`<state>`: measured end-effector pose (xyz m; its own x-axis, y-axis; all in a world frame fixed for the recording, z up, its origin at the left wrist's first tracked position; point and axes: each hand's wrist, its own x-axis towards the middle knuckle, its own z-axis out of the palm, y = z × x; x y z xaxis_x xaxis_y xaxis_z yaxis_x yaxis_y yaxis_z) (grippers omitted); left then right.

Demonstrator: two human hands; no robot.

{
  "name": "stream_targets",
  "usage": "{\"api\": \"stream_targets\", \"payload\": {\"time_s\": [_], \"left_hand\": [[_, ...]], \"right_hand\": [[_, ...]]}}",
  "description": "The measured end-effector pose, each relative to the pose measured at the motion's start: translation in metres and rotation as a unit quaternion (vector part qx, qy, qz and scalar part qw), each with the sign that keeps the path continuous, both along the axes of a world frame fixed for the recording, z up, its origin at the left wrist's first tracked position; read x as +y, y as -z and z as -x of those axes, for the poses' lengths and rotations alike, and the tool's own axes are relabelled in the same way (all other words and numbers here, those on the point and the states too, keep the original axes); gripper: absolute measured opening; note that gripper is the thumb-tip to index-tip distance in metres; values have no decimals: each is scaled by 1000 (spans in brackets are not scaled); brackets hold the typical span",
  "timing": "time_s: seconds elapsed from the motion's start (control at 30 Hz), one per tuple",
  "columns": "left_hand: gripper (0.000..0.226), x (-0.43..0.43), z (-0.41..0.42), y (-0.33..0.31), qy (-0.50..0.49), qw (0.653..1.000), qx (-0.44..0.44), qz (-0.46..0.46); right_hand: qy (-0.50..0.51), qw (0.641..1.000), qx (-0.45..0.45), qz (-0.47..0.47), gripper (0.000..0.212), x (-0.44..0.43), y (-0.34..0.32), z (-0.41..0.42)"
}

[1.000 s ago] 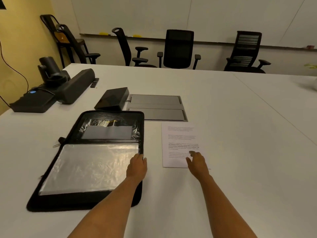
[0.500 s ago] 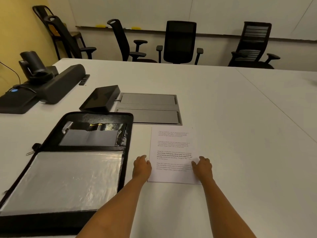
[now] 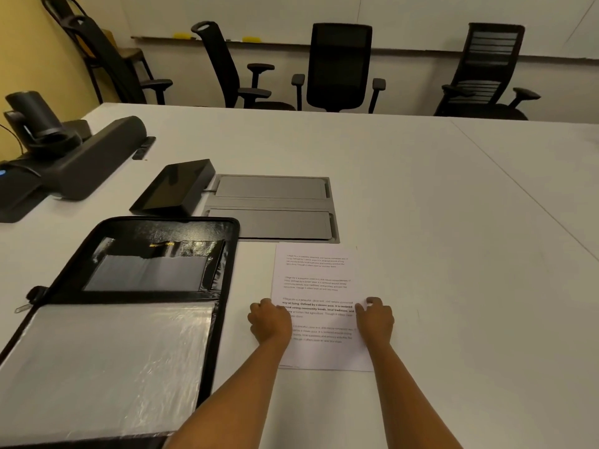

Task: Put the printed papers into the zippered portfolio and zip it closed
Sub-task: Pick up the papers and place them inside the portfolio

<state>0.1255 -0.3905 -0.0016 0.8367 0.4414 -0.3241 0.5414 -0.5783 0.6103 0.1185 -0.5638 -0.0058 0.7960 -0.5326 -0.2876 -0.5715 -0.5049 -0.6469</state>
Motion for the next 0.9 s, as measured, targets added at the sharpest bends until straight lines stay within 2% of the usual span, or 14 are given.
{"api": "stream_targets", "payload": {"time_s": [0.13, 0.23, 0.3, 0.37, 0.43, 0.53, 0.6, 0.67, 0.73, 0.8, 0.9], "left_hand": [[34, 5, -5, 3, -27, 999, 14, 28], [32, 8, -5, 6, -29, 998, 18, 47], [33, 9, -4, 6, -21, 998, 16, 53], [34, 11, -3, 6, -11, 998, 15, 64], [35, 17, -3, 6, 1, 997, 6, 77], [40, 31, -1, 5, 45, 991, -4, 125], [47, 42, 0, 0, 46, 976, 7, 214], [51, 50, 1, -10, 39, 934, 39, 353], [46, 56, 4, -22, 59, 894, 57, 440], [32, 58, 8, -33, 73, 873, 44, 480], [25, 64, 13, -48, 118, 867, 26, 483]], "right_hand": [[24, 995, 26, -90, 44, -7, 3, -7], [11, 992, 31, -120, 39, -9, 4, -6], [2, 992, 12, -129, 35, -9, 3, -3], [-15, 981, -23, -191, 32, -9, 0, 1], [-51, 964, -45, -259, 38, -11, -3, 6], [-89, 944, -65, -310, 43, -17, -9, 14], [-98, 929, -71, -349, 42, -21, -13, 19], [-108, 908, -71, -399, 43, -23, -17, 23], [-127, 878, -68, -456, 42, -21, -23, 28], [-149, 855, -64, -493, 42, -18, -32, 33], [-202, 842, -41, -498, 45, -13, -42, 40]]}}
